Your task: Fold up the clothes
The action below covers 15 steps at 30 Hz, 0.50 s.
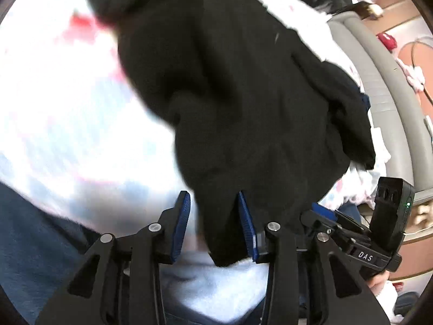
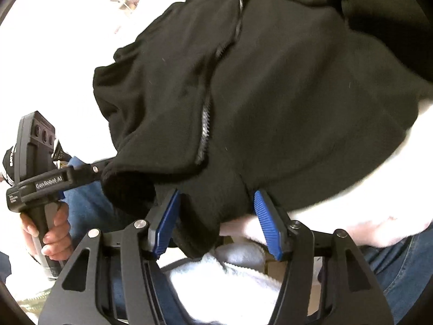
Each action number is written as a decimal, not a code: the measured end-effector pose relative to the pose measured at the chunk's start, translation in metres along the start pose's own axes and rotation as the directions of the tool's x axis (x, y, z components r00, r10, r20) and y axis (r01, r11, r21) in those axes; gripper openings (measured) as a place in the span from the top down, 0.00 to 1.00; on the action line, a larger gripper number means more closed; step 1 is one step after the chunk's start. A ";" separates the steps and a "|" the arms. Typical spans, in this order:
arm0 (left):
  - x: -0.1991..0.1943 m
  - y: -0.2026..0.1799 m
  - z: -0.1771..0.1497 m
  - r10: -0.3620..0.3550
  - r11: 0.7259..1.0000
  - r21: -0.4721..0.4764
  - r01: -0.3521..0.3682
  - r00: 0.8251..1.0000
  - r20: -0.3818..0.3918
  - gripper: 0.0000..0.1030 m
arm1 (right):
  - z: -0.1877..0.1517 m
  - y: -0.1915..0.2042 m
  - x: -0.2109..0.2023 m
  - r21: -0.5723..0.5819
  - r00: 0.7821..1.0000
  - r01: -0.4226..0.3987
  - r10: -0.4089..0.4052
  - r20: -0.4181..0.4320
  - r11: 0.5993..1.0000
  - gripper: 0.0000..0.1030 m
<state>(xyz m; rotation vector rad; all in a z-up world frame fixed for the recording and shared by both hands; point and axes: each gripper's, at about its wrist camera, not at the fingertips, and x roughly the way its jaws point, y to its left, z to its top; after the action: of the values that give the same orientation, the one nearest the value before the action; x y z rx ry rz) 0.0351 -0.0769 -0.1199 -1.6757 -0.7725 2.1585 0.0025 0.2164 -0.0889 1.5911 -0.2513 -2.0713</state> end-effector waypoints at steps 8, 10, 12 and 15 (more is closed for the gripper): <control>0.001 0.002 0.009 -0.155 0.986 -0.046 0.158 0.985 0.074 0.49 | -0.004 -0.015 -0.004 0.037 0.998 -0.067 0.066 0.011 0.997 0.33; 0.016 0.002 0.011 -0.144 0.988 -0.049 0.145 0.989 0.037 0.48 | -0.005 -0.019 0.005 0.058 0.997 -0.080 0.080 0.006 0.995 0.31; 0.023 -0.001 0.011 -0.102 0.994 -0.032 0.102 0.995 0.016 0.60 | -0.004 -0.021 0.012 0.083 0.995 -0.098 0.097 0.010 0.992 0.30; 0.031 -0.006 0.010 -0.034 0.999 -0.001 0.034 0.999 -0.012 0.77 | -0.005 -0.020 0.011 0.079 0.996 -0.093 0.092 0.017 0.993 0.36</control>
<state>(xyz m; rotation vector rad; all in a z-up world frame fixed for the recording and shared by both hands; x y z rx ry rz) 0.0167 -0.0575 -0.1398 -1.6625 -0.7936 2.1232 -0.0001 0.2292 -0.1083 1.5815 -0.4088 -2.0242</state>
